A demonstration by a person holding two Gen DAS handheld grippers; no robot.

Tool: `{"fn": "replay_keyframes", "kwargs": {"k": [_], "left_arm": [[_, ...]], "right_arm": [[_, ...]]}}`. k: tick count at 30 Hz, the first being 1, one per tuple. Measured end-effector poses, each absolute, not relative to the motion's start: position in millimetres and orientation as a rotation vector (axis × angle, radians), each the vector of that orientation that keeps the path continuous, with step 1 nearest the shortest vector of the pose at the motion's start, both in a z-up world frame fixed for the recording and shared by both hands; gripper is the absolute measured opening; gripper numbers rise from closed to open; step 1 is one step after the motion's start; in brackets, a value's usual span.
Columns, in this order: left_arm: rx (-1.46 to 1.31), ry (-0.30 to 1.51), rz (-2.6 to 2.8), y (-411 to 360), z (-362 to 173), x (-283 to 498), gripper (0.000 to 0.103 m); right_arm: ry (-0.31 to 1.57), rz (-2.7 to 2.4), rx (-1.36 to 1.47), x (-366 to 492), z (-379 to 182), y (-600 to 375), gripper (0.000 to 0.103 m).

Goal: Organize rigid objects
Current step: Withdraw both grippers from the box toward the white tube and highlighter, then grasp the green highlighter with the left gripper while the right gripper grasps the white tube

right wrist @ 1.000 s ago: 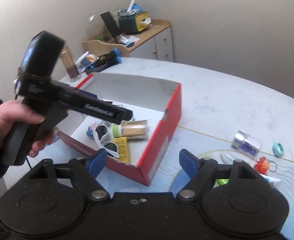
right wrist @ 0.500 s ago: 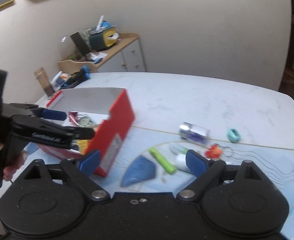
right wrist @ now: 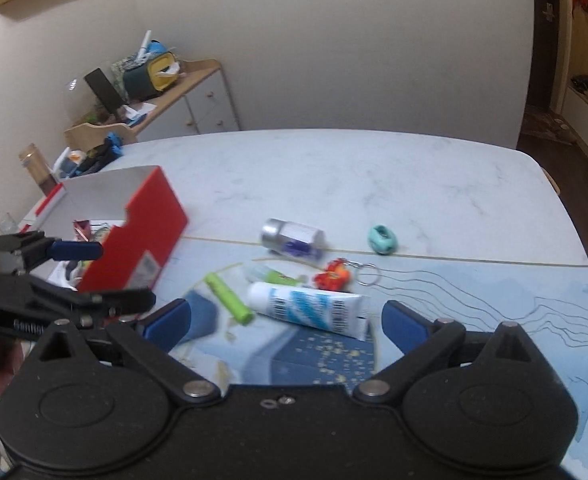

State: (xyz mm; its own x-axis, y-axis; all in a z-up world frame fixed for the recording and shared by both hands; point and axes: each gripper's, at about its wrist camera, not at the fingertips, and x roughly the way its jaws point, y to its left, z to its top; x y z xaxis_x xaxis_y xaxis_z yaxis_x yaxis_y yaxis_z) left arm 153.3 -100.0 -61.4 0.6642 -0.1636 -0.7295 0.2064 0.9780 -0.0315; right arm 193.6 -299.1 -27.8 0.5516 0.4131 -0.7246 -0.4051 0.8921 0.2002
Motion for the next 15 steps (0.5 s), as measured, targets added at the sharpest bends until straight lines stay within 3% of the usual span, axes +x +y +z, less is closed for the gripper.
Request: {"fn": "replay_keyframes", "kwargs": {"k": [15], "left_arm": [[0.095,0.879,-0.249,-122,-124,186,0.103]], "right_arm": [[0.960,0.562,-0.132,248,-66,-307,0.101]]}}
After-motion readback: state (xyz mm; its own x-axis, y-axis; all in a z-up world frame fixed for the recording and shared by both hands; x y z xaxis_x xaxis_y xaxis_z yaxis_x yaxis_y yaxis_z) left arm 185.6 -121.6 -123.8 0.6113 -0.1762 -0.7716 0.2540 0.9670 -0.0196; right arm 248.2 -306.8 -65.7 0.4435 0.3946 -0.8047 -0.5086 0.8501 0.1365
